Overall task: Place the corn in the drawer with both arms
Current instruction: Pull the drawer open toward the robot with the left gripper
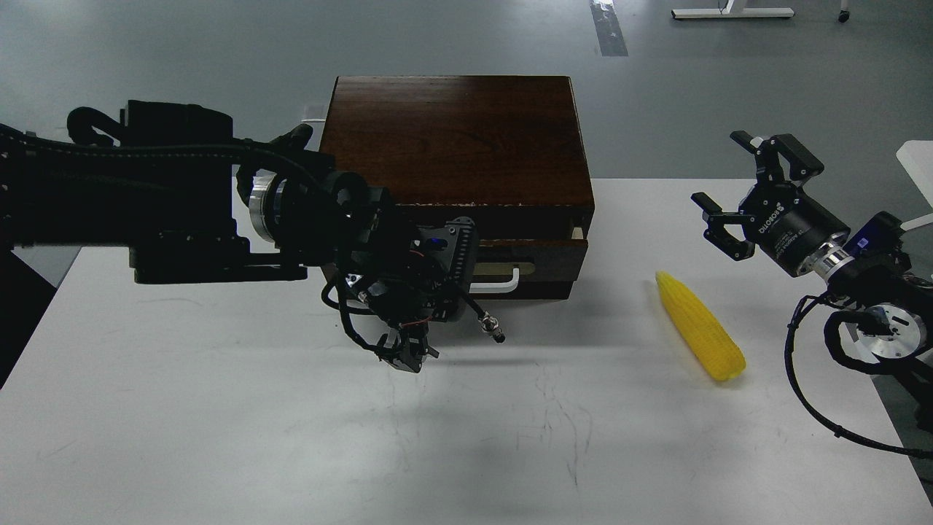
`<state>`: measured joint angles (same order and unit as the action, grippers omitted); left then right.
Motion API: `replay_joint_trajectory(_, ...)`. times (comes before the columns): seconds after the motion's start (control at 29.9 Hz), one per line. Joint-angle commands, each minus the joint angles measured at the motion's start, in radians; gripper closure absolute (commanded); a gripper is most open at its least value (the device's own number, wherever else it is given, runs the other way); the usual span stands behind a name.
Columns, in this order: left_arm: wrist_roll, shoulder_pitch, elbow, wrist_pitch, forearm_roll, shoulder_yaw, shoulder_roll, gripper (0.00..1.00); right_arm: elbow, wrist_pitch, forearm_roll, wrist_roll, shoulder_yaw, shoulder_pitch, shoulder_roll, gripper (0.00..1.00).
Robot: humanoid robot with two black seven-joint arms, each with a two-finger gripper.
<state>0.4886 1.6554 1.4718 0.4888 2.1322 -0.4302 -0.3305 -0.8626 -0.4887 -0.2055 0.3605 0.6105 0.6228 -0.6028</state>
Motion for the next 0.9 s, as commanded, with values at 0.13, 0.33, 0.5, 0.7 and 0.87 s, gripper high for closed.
replay_joint_trajectory(0.13,0.0,0.001,0.018,0.0,-0.014,0.004,0.001,0.03,0.0,0.0,0.0,0.0,0.0,0.0,0.0,0.0)
replay_joint_trajectory(0.33,0.0,0.004,0.042,0.0,-0.032,0.005,-0.005,0.03,-0.001,0.0,0.0,0.0,0.0,-0.002,0.0,0.0)
replay_joint_trajectory(0.5,0.0,0.003,0.12,0.0,-0.052,0.014,-0.041,0.03,0.0,0.0,0.0,0.002,0.0,-0.006,0.0,0.0)
replay_joint_trajectory(0.7,0.0,0.0,0.108,0.0,-0.046,0.018,-0.041,0.03,-0.001,0.0,0.0,0.0,0.0,-0.006,0.002,0.0)
replay_joint_trajectory(0.87,0.0,0.0,0.107,0.0,-0.043,0.019,-0.041,0.03,-0.001,0.0,0.0,0.002,0.0,-0.006,0.0,0.0)
